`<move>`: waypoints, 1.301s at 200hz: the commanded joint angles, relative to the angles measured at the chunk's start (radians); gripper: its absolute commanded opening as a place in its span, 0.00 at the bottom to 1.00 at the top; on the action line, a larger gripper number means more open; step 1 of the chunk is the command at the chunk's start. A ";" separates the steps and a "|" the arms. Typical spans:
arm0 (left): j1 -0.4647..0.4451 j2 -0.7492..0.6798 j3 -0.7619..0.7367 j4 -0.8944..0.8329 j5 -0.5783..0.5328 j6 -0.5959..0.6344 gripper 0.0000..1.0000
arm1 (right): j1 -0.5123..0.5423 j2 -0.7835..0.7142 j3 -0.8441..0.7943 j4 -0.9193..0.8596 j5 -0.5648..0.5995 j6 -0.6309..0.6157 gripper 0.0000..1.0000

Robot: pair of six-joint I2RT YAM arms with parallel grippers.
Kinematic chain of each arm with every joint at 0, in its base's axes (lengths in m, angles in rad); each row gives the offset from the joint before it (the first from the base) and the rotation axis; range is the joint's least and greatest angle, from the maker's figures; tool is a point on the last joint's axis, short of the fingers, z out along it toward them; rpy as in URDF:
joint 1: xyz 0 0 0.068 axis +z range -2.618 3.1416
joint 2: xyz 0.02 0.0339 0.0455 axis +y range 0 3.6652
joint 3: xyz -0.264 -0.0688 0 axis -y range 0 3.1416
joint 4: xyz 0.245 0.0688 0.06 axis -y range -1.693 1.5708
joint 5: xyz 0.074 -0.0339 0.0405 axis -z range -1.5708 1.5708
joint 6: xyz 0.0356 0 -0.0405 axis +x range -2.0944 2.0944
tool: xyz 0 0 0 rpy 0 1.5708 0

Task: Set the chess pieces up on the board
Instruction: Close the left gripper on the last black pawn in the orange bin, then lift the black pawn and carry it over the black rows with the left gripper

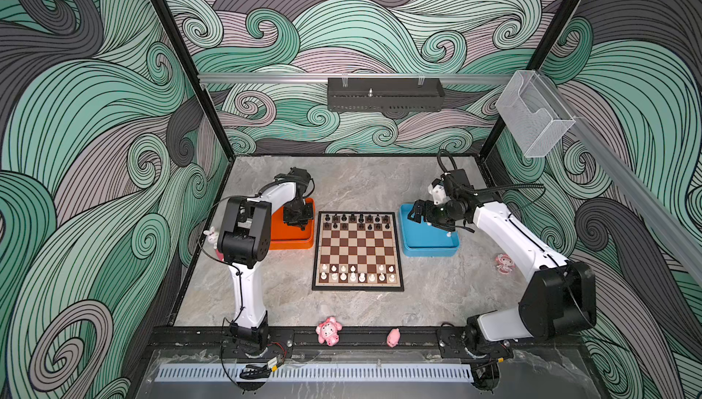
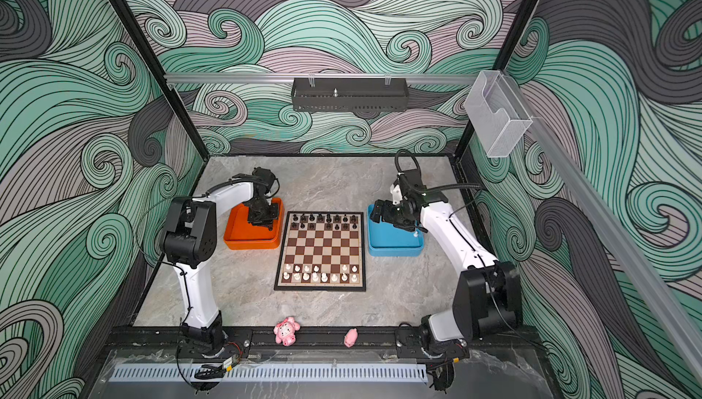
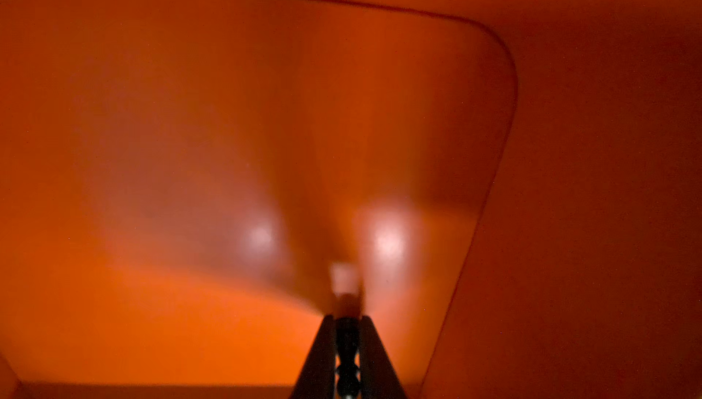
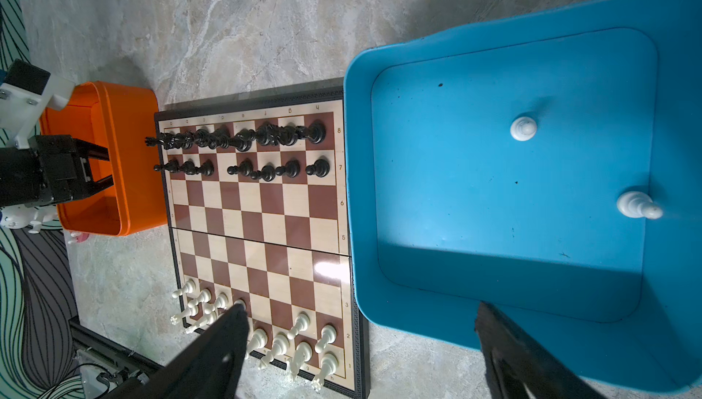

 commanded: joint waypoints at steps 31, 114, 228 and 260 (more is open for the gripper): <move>-0.008 0.009 0.039 -0.040 -0.022 0.012 0.12 | -0.006 0.001 -0.006 0.005 -0.008 -0.012 0.93; -0.010 -0.089 0.104 -0.159 -0.056 0.043 0.07 | -0.008 -0.008 -0.010 0.006 -0.012 -0.011 0.92; -0.229 -0.056 0.395 -0.296 0.027 0.005 0.08 | -0.016 -0.041 -0.044 0.019 -0.022 -0.003 0.92; -0.306 0.002 0.418 -0.269 0.059 -0.003 0.08 | -0.022 -0.052 -0.056 0.017 -0.022 -0.004 0.92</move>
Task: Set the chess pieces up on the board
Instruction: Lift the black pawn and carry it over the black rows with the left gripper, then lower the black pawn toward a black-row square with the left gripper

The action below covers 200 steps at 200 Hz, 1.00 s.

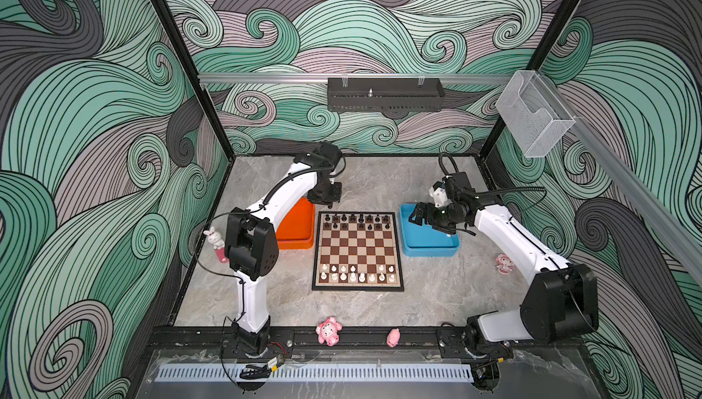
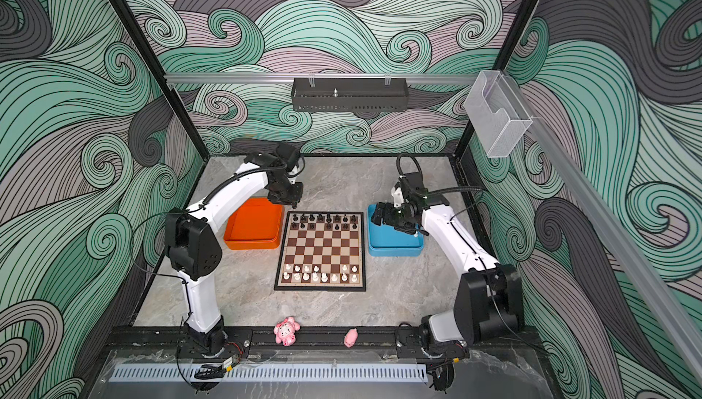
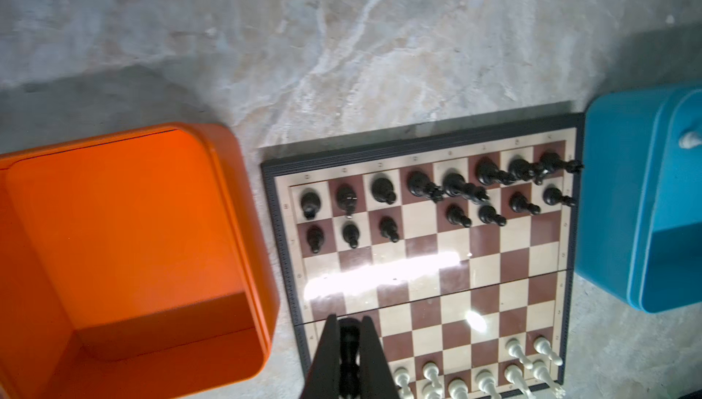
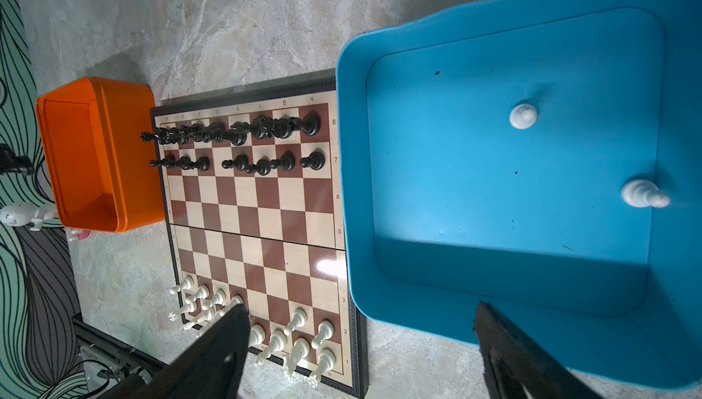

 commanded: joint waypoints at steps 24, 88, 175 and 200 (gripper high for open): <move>-0.073 0.076 0.007 0.022 0.052 -0.020 0.08 | -0.014 -0.025 -0.014 0.005 -0.010 -0.005 0.92; -0.107 0.115 -0.044 0.107 0.058 -0.030 0.08 | -0.015 -0.017 -0.018 0.013 -0.018 0.003 0.92; -0.137 0.142 -0.083 0.182 -0.016 -0.091 0.08 | -0.039 -0.021 -0.033 0.012 -0.032 -0.021 0.92; -0.140 0.146 -0.093 0.199 -0.030 -0.098 0.08 | -0.050 -0.021 -0.038 0.012 -0.039 -0.026 0.92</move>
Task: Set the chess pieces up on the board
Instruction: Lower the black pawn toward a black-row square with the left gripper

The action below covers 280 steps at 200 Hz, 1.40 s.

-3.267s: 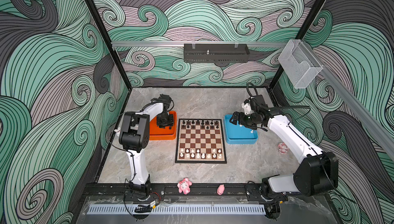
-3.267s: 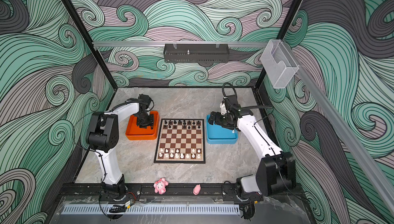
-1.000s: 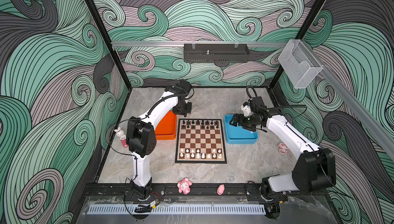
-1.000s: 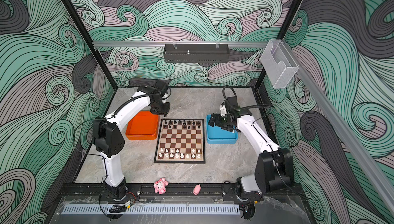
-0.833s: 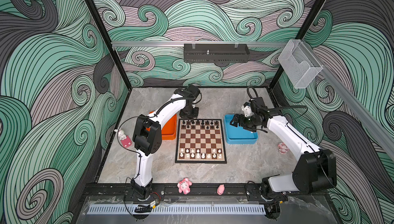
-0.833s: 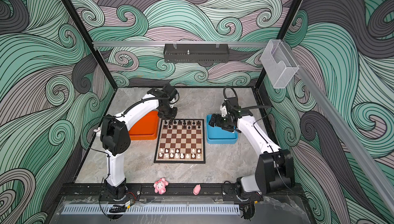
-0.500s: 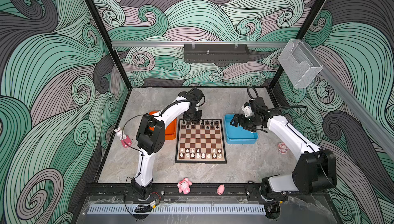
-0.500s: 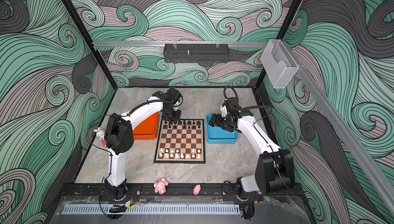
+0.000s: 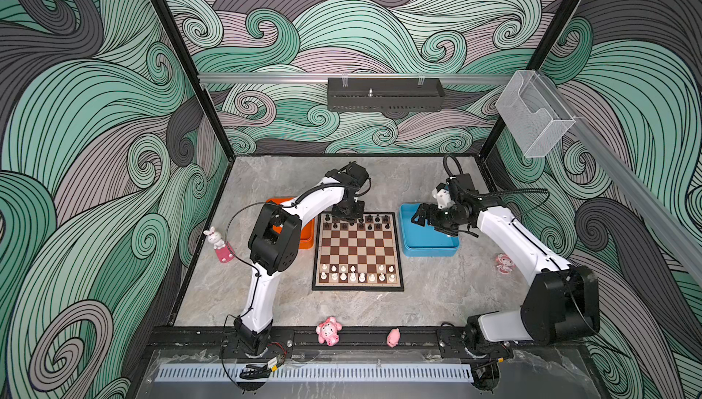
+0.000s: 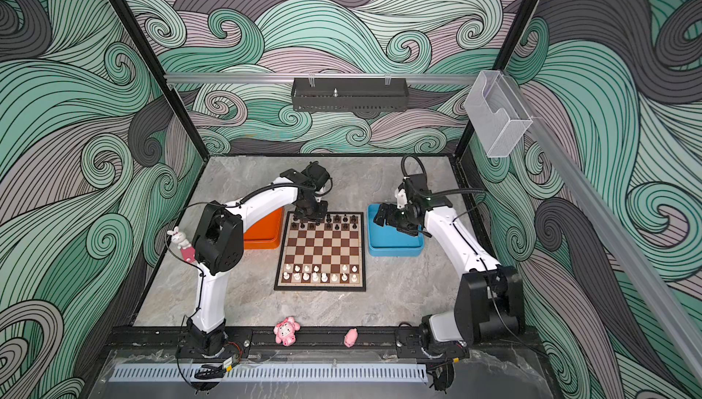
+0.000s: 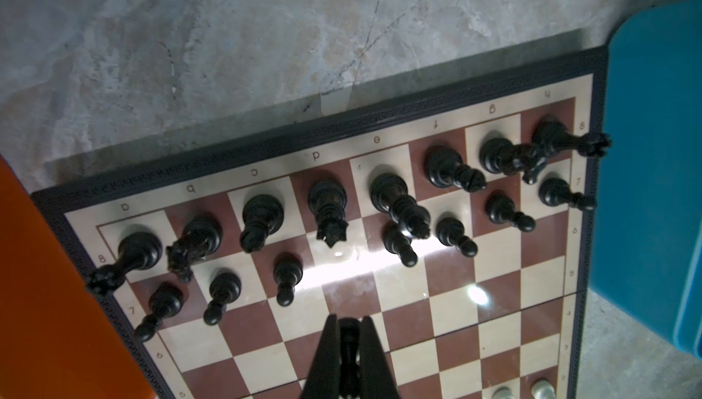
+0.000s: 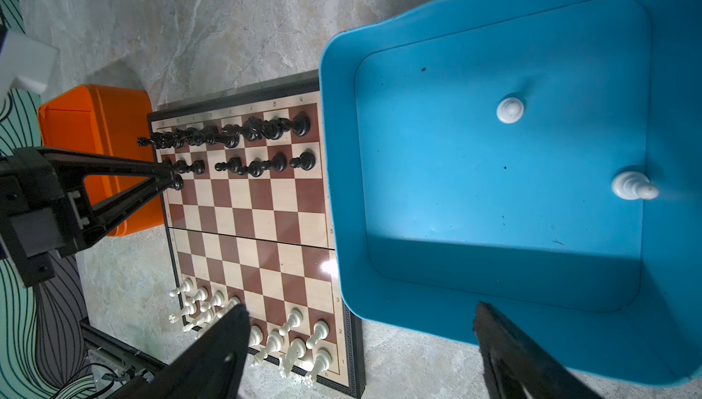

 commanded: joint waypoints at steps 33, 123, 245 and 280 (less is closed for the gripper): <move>-0.015 0.025 -0.025 0.044 -0.071 -0.034 0.08 | -0.023 -0.011 -0.017 0.006 -0.026 -0.023 0.92; -0.025 0.035 -0.048 0.084 -0.088 -0.059 0.08 | -0.041 -0.012 -0.025 0.005 -0.036 -0.033 0.92; -0.036 0.062 -0.043 0.099 -0.116 -0.085 0.08 | -0.062 -0.011 -0.034 0.006 -0.059 -0.046 0.92; -0.038 0.066 -0.042 0.104 -0.122 -0.090 0.08 | -0.066 -0.010 -0.035 0.007 -0.062 -0.047 0.92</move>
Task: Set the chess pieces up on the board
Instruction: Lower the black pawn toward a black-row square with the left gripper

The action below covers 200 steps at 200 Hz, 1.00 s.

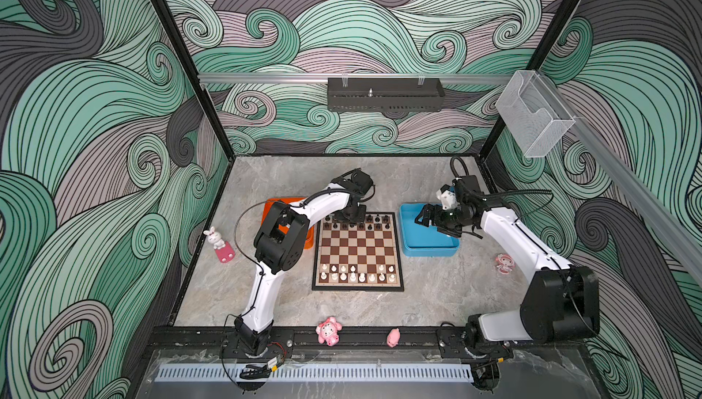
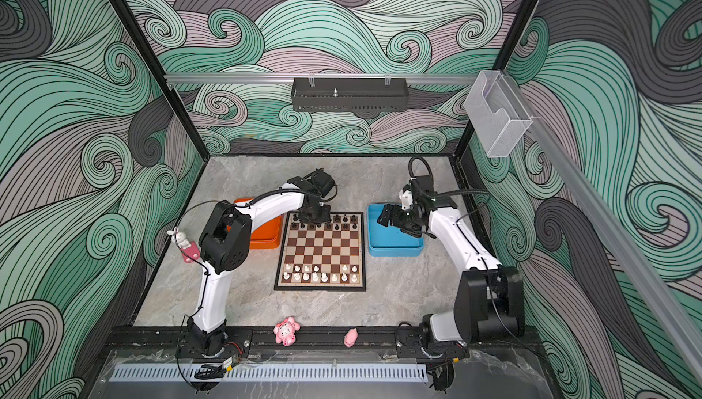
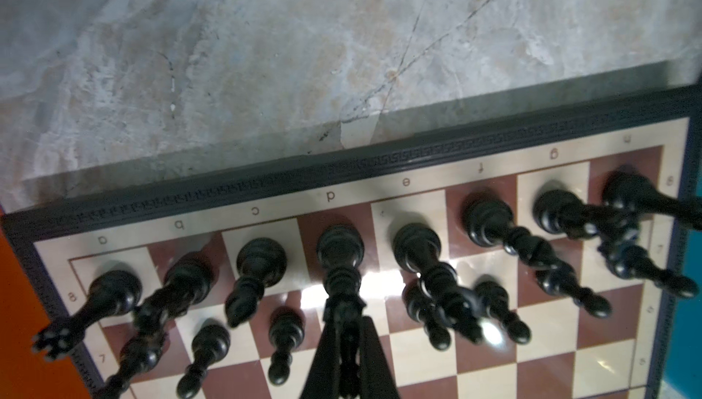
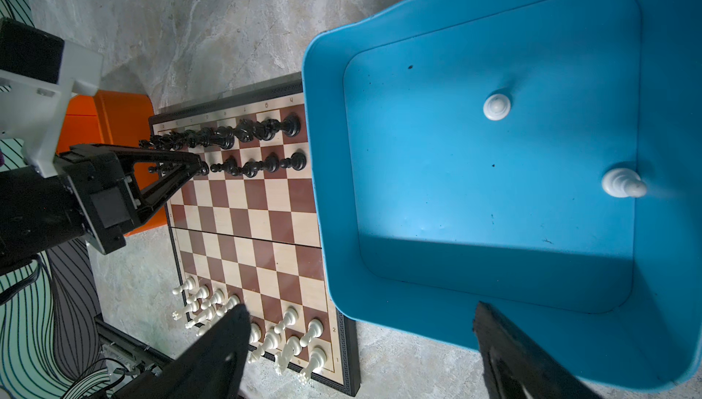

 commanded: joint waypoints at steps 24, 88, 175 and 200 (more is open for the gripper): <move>-0.008 0.032 0.014 0.001 -0.019 -0.024 0.08 | -0.011 -0.010 -0.018 0.000 -0.014 -0.015 0.92; -0.010 0.039 0.015 0.008 -0.021 -0.033 0.08 | -0.018 -0.013 -0.021 0.001 -0.021 -0.016 0.92; -0.011 0.035 0.025 0.005 -0.025 -0.033 0.07 | -0.023 -0.012 -0.023 0.006 -0.027 -0.016 0.92; -0.011 0.034 0.028 0.001 -0.028 -0.033 0.07 | -0.023 -0.010 -0.022 0.007 -0.031 -0.015 0.92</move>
